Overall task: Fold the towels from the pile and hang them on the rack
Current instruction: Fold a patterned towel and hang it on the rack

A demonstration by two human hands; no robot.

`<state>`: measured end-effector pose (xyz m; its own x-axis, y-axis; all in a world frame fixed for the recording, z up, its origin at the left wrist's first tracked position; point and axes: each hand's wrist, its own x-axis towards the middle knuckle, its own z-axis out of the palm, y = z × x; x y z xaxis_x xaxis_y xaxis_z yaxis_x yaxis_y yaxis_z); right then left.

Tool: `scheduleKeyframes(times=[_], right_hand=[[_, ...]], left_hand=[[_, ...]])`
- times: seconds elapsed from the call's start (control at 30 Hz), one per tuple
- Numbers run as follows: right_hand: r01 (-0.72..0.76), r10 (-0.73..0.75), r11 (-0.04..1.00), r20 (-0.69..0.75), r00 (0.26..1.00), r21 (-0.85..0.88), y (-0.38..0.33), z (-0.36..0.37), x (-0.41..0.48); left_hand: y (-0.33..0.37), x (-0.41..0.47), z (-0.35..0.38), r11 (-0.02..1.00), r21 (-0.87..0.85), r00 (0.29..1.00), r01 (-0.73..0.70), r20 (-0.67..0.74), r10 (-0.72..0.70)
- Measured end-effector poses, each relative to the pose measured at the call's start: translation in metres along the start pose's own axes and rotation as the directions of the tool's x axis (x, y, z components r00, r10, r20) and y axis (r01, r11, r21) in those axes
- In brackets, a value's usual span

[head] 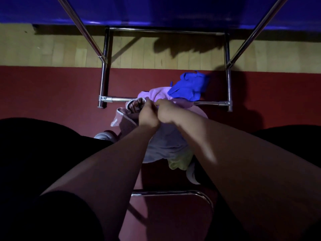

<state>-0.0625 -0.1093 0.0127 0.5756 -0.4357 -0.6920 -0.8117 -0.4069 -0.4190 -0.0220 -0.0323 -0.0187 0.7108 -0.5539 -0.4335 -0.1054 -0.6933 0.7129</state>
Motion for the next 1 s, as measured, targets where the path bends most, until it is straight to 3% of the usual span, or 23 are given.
scheduleKeyframes(times=[0.13, 0.3, 0.4, 0.5, 0.63, 0.77, 1.0], right_hand=[[0.032, -0.029, 0.999, -0.103, 0.994, 0.033, -0.008, -0.027, -0.011], [0.123, -0.076, 0.984, -0.313, 0.947, 0.132, -0.026, -0.064, -0.029], [0.171, -0.093, 0.976, -0.454, 0.886, 0.133, -0.040, -0.091, -0.040], [0.226, -0.044, 0.942, -0.575, 0.817, 0.248, -0.050, -0.123, -0.052], [0.329, -0.079, 0.908, -0.666, 0.742, 0.259, -0.051, -0.148, -0.073], [0.449, -0.126, 0.870, -0.789, 0.602, 0.204, -0.046, -0.158, -0.091], [0.526, -0.005, 0.811, -0.897, 0.442, 0.255, -0.045, -0.189, -0.098]], left_hand=[[0.032, 0.006, -0.019, 0.994, -0.100, 0.999, -0.048, -0.013, 0.047], [0.089, 0.009, -0.075, 0.934, 0.025, 0.929, -0.356, 0.121, 0.351], [0.127, 0.010, -0.115, 0.873, 0.148, 0.883, -0.464, 0.148, 0.445], [0.157, 0.006, -0.148, 0.791, 0.301, 0.846, -0.533, 0.176, 0.504], [0.165, 0.005, -0.166, 0.766, 0.466, 0.875, -0.443, 0.039, 0.482], [0.157, 0.005, -0.164, 0.855, 0.400, 0.875, -0.332, -0.209, 0.437], [0.152, 0.019, -0.178, 0.933, 0.305, 0.885, -0.191, -0.357, 0.298]])
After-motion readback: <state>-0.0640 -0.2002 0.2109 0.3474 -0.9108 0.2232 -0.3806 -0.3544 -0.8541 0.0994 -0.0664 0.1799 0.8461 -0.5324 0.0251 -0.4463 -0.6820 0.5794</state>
